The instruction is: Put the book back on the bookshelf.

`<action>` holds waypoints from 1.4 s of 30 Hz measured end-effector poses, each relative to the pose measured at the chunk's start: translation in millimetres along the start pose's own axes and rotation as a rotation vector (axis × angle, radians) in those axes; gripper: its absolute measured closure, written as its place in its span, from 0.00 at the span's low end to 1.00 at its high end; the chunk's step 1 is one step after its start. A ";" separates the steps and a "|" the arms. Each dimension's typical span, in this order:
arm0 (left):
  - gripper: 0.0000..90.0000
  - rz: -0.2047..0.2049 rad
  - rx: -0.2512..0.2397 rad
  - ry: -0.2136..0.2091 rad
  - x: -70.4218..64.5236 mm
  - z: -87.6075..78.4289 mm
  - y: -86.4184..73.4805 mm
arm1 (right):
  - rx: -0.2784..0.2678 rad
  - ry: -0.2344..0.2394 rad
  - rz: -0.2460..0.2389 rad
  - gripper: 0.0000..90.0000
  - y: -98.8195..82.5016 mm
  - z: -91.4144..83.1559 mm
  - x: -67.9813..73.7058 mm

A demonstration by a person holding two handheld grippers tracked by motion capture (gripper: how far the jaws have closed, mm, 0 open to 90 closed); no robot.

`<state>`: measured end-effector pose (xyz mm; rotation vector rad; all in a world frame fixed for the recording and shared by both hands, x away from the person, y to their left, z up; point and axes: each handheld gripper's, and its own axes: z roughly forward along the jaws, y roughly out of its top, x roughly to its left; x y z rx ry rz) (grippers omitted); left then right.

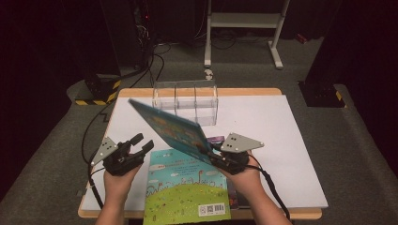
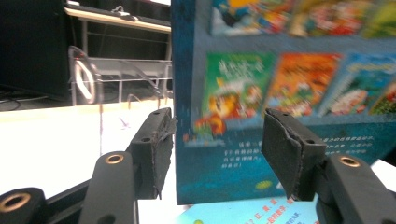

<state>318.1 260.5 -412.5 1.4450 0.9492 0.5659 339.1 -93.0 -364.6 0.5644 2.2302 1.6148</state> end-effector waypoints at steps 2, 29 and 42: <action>0.48 -0.001 -0.006 0.008 1.1 -3.0 1.0 | 0.000 -0.030 0.034 0.92 0.5 5.8 0.0; 0.38 0.010 -0.053 -0.020 -10.1 -15.7 18.2 | 0.005 -0.185 0.050 0.92 23.1 99.0 32.5; 0.29 0.022 -0.148 -0.078 -33.9 -30.2 35.9 | -0.018 -0.121 0.056 0.86 20.3 106.5 45.9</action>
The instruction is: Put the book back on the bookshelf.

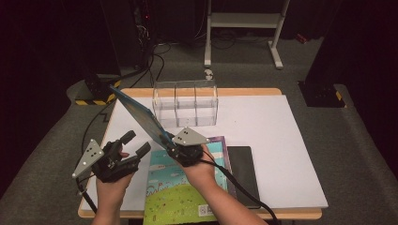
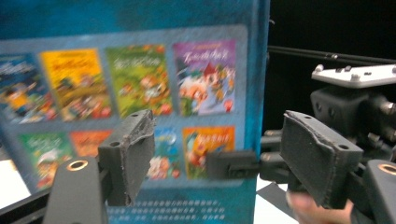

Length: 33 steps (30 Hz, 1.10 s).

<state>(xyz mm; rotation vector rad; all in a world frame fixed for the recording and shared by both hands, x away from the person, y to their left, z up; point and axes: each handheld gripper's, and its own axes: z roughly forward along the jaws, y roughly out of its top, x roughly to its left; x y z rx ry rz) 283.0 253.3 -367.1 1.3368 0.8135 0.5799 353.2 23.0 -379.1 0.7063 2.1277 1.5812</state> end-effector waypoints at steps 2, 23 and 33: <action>0.27 0.001 -0.012 -0.006 -0.1 -0.3 0.0 | 0.002 0.009 -0.008 0.85 -1.1 0.1 4.4; 0.20 -0.031 -0.025 0.077 -0.1 -2.0 0.5 | 0.052 0.048 0.018 0.63 -29.7 -58.3 -0.4; 0.17 -0.041 -0.019 0.106 -8.9 7.9 2.3 | 0.099 0.069 0.016 0.63 -51.3 -76.4 -24.2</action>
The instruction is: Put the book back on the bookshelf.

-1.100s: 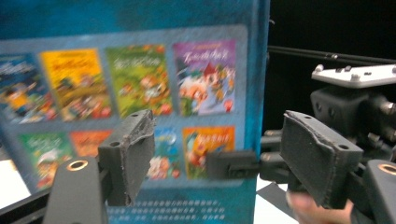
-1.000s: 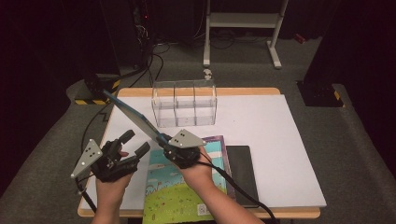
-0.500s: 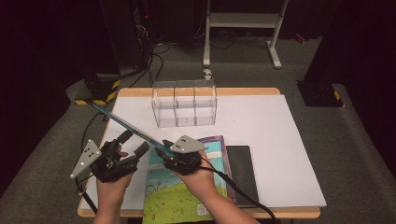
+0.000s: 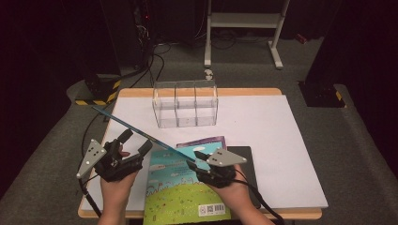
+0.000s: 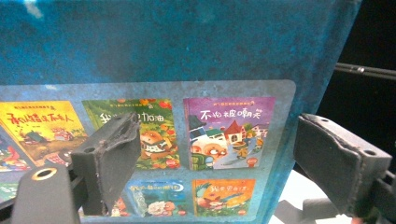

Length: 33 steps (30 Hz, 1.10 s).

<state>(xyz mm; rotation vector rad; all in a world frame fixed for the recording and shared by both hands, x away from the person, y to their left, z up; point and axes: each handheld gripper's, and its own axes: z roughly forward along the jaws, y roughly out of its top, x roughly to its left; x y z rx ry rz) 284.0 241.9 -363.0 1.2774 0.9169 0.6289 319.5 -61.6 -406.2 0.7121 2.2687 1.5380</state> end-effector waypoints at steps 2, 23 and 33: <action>0.17 0.008 0.016 0.001 0.3 2.1 3.2 | 0.018 0.010 0.011 0.65 0.8 18.1 -2.0; 0.18 0.063 0.075 0.146 -15.4 23.2 13.7 | 0.082 0.074 0.005 0.77 0.8 53.8 15.2; 0.26 0.075 0.114 0.143 -7.5 20.8 17.0 | 0.029 0.046 0.023 0.66 -3.5 -1.5 0.5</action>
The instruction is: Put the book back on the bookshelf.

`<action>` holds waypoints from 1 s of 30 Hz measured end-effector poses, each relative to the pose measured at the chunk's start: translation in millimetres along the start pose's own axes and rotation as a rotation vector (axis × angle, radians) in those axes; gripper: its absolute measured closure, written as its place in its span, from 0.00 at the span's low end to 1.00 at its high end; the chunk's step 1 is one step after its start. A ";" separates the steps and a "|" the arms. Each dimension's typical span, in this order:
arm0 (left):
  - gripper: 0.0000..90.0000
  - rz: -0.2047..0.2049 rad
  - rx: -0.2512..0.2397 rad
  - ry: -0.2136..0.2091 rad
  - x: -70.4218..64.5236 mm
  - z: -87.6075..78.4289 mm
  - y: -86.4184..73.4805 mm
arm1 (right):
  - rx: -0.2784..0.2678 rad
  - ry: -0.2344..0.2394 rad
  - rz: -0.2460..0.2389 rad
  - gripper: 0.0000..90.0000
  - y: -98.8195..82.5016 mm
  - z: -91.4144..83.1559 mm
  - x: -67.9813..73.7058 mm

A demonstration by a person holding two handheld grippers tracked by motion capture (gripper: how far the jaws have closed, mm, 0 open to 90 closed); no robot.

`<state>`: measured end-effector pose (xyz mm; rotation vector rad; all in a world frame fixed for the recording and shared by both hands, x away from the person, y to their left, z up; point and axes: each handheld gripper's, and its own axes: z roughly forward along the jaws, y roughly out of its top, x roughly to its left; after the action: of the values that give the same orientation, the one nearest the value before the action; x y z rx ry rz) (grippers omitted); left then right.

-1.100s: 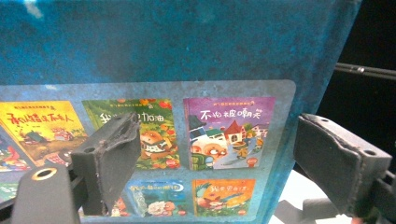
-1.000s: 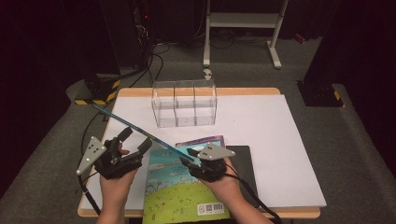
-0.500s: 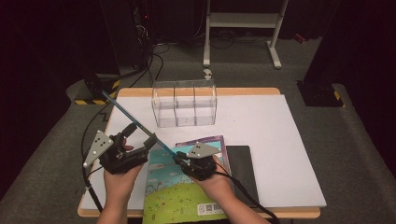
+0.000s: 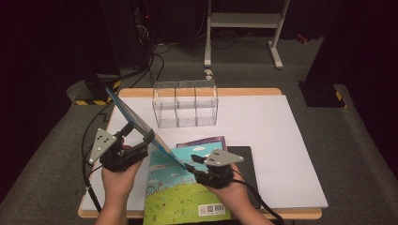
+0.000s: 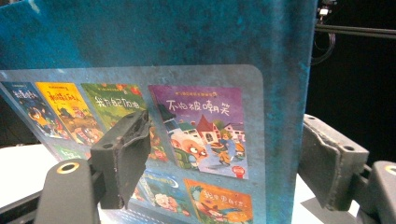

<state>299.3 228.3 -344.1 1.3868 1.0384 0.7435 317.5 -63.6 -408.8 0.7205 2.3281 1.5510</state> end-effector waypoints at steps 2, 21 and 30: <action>0.27 0.002 0.004 -0.001 0.7 -0.2 1.2 | -0.027 -0.025 0.043 0.65 -7.5 -26.1 -13.3; 0.57 0.050 0.047 -0.007 19.3 -16.4 15.9 | -0.119 -0.290 0.277 0.68 -92.5 -113.5 -97.9; 0.68 0.080 0.049 0.037 26.1 -29.4 14.5 | -0.103 -0.276 0.281 0.67 -93.2 -107.3 -96.2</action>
<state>285.5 265.5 -330.5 1.4686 1.0406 0.8102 324.6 -228.2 -457.0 1.1940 1.9988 1.5500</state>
